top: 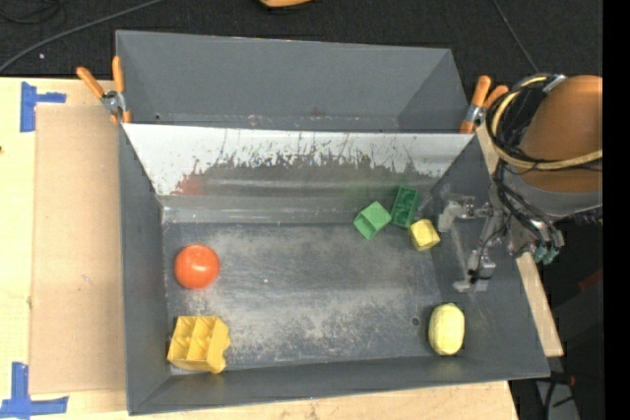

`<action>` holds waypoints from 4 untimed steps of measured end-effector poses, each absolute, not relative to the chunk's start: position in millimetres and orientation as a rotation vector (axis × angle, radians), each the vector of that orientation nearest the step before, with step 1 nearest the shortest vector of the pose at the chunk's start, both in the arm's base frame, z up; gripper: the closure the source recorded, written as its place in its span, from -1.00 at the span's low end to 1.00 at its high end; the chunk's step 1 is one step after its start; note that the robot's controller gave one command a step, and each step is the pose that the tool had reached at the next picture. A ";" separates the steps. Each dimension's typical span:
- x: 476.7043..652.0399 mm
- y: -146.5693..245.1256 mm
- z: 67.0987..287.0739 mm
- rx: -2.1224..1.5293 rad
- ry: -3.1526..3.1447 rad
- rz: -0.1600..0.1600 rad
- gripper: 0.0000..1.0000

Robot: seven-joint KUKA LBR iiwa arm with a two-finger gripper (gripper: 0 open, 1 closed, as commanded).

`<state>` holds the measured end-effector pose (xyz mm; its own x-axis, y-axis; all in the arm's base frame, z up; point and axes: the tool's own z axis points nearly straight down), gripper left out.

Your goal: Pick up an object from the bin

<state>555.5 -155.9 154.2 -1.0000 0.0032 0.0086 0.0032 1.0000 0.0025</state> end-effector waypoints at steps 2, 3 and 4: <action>501.0 -156.2 93.1 0.376 -3.126 0.001 -1.00; 592.1 -117.4 79.4 -0.101 -3.152 -0.004 -1.00; 542.5 -132.8 85.7 0.318 -3.121 -0.004 -1.00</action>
Offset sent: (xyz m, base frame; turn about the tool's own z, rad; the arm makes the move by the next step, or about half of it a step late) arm -0.0756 -0.0014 -0.0842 -0.3153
